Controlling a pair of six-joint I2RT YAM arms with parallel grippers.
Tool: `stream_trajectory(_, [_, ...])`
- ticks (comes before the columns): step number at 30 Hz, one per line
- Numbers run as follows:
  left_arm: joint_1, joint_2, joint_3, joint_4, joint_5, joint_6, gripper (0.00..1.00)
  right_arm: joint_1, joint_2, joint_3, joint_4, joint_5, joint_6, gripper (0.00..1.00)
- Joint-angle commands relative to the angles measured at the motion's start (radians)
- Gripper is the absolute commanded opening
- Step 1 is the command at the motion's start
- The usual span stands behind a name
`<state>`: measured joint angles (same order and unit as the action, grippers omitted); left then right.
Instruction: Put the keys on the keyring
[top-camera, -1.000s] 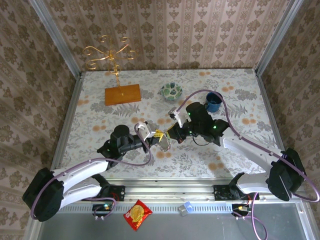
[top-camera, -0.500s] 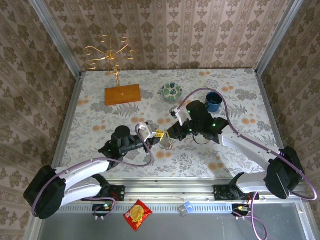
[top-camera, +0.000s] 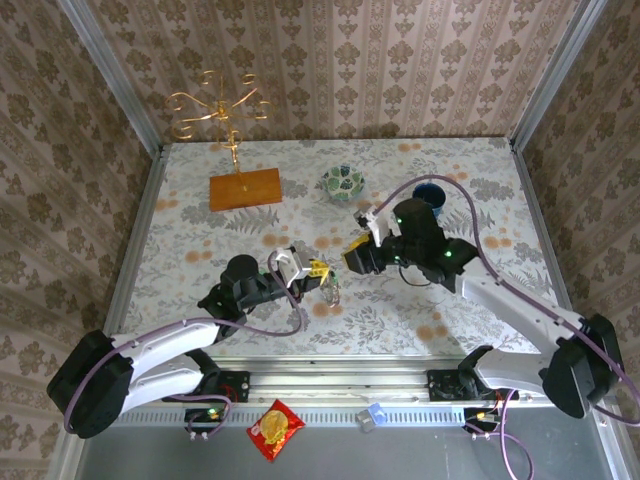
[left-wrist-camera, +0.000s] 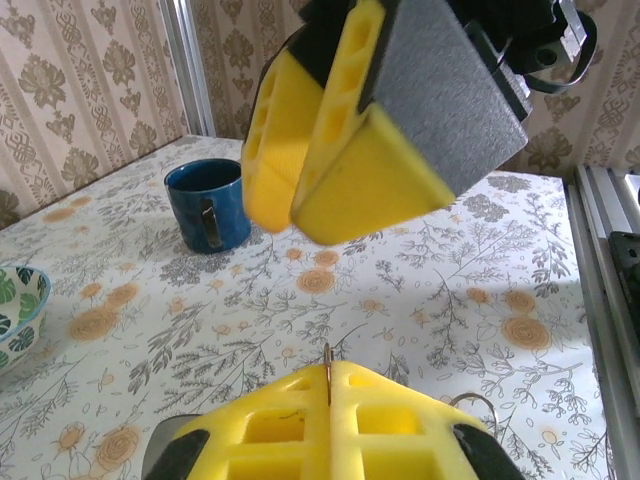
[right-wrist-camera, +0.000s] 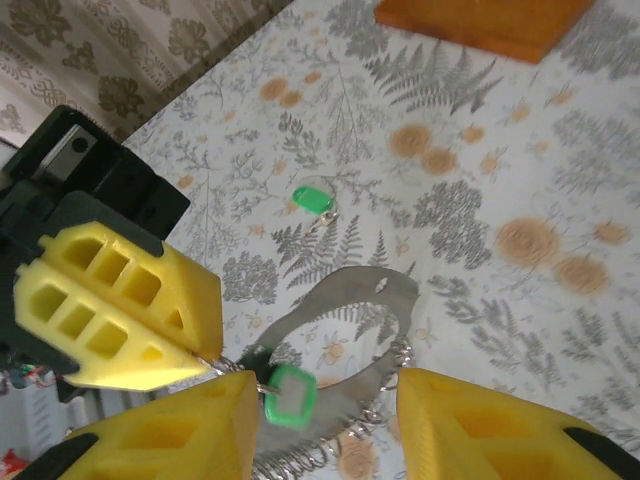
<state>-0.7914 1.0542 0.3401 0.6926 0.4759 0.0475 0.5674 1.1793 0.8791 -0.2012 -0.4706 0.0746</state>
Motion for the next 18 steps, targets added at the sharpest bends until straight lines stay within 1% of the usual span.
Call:
stream_trajectory(1, [0.008,0.001,-0.016,0.129,0.048,-0.042,0.0,-0.016,-0.044,-0.068,0.115,0.023,-0.1,0.42])
stream_trajectory(4, [0.036,0.022,-0.032,0.202,0.101,-0.083,0.0,-0.027,-0.08,-0.132,0.22,0.01,-0.18,0.43])
stream_trajectory(7, [0.072,0.06,-0.053,0.306,0.158,-0.137,0.0,-0.034,-0.111,-0.178,0.284,-0.039,-0.268,0.44])
stream_trajectory(9, [0.092,0.088,-0.063,0.373,0.207,-0.162,0.0,-0.034,-0.121,-0.187,0.288,-0.074,-0.311,0.44])
stream_trajectory(11, [0.096,0.107,-0.066,0.406,0.232,-0.164,0.0,-0.034,-0.126,-0.187,0.283,-0.113,-0.335,0.44])
stream_trajectory(18, [0.098,0.132,-0.081,0.47,0.283,-0.117,0.0,-0.032,-0.137,-0.18,0.244,-0.209,-0.396,0.44])
